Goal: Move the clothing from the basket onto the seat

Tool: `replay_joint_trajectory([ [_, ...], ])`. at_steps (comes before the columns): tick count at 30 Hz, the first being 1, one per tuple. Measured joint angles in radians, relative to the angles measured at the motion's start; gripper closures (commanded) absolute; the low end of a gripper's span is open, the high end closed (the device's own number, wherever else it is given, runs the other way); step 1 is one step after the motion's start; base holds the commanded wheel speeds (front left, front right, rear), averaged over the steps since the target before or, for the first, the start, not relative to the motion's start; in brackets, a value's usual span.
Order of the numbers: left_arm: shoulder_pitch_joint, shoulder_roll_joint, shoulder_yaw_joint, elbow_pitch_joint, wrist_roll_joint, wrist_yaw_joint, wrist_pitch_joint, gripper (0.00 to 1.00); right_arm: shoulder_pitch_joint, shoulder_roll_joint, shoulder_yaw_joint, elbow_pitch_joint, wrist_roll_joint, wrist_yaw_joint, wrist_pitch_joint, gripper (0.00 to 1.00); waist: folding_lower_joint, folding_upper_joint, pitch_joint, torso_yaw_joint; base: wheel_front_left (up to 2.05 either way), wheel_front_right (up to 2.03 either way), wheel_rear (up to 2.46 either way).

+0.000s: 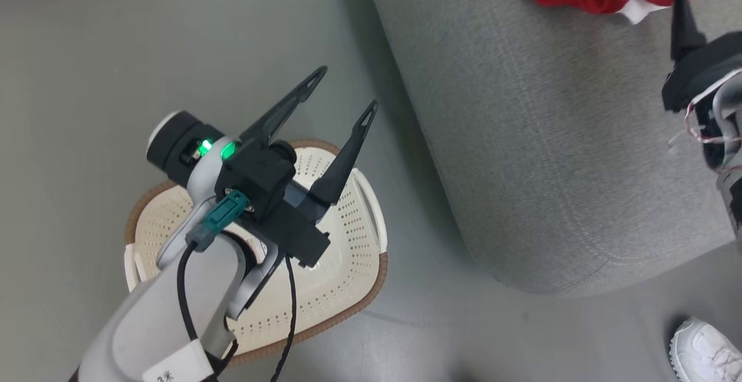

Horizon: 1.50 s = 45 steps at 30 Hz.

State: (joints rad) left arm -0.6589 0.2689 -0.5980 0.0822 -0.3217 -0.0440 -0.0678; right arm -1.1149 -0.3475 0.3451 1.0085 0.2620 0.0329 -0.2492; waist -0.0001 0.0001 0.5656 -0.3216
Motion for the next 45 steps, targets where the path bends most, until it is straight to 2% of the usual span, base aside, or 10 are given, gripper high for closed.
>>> replay_joint_trajectory([
  [8,0.065,-0.014,0.024,0.063,-0.04,0.027,-0.043,0.0,0.09,0.007,0.0,-0.021,0.002,0.015,-0.001,0.0,-0.0001,-0.0001,-0.094,-0.023,0.0,0.0,0.0],
  [18,0.14,-0.047,0.058,0.14,-0.067,0.063,-0.103,0.0,0.196,0.026,-0.001,-0.135,0.007,0.03,-0.005,0.0,-0.0002,-0.0002,-0.223,-0.013,0.0,0.0,0.0],
  [31,0.311,-0.023,0.152,0.215,-0.127,0.117,-0.155,0.0,0.388,0.085,-0.023,-0.266,0.047,0.028,-0.007,0.0,-0.0002,-0.0003,-0.376,0.09,0.0,0.0,0.0],
  [45,0.558,0.031,0.254,0.225,-0.164,0.15,-0.173,0.0,0.686,0.14,-0.022,-0.457,0.051,-0.026,-0.007,0.0,-0.0002,-0.0003,-0.55,0.204,0.0,0.0,0.0],
])
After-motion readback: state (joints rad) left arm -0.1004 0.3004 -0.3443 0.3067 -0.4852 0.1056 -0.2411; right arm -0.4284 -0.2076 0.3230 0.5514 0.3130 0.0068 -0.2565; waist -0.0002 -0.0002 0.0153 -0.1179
